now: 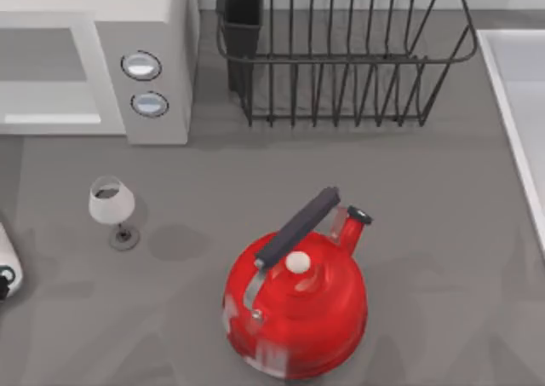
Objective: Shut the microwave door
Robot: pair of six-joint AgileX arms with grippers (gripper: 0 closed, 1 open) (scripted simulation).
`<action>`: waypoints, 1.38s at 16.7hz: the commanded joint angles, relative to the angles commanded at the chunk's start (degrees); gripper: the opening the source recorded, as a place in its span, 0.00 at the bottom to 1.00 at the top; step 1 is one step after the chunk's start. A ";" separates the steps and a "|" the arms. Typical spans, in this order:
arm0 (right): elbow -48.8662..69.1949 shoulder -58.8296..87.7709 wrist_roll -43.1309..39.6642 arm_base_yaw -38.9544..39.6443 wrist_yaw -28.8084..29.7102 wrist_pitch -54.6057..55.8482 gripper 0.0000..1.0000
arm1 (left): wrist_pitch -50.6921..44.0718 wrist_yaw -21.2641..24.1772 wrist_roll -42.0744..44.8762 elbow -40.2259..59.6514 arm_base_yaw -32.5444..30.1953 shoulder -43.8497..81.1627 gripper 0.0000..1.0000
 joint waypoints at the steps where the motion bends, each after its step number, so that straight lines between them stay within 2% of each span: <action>1: 0.00 0.00 0.00 0.00 0.00 0.00 1.00 | 0.55 -1.25 0.02 0.28 -1.25 0.83 0.00; 6: 0.00 0.00 0.00 0.00 0.00 0.00 1.00 | 3.59 -11.95 0.14 2.31 -11.96 5.88 0.00; 8: 0.00 0.00 0.00 0.00 0.00 0.00 1.00 | 4.21 -14.90 0.16 2.90 -14.91 7.09 0.00; 14: 0.00 0.00 0.00 0.00 0.00 0.00 1.00 | 3.74 -14.85 0.81 3.48 -14.62 7.79 0.00; 18: 0.00 0.00 0.00 0.00 0.00 0.00 1.00 | -1.78 -9.85 8.44 11.76 -6.22 16.28 0.00; 23: 0.00 0.00 0.00 0.00 0.00 0.00 1.00 | -14.43 1.11 23.88 30.81 13.54 38.24 0.00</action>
